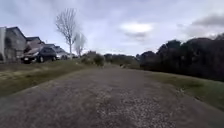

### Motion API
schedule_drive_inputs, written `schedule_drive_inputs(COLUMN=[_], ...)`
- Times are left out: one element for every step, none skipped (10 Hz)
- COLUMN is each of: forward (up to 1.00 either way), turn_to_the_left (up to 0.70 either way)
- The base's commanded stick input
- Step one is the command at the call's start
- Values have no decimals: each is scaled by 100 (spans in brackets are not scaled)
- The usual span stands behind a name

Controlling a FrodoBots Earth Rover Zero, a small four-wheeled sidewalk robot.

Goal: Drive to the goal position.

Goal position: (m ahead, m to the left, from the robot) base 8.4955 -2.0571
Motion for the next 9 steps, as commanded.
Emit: schedule_drive_inputs(forward=[9, 9, 9, 9, 9, 9, 9, 9, 9], turn_to_the_left=[0, 0, 0, 0, 0, 0, 0, 0, 0])
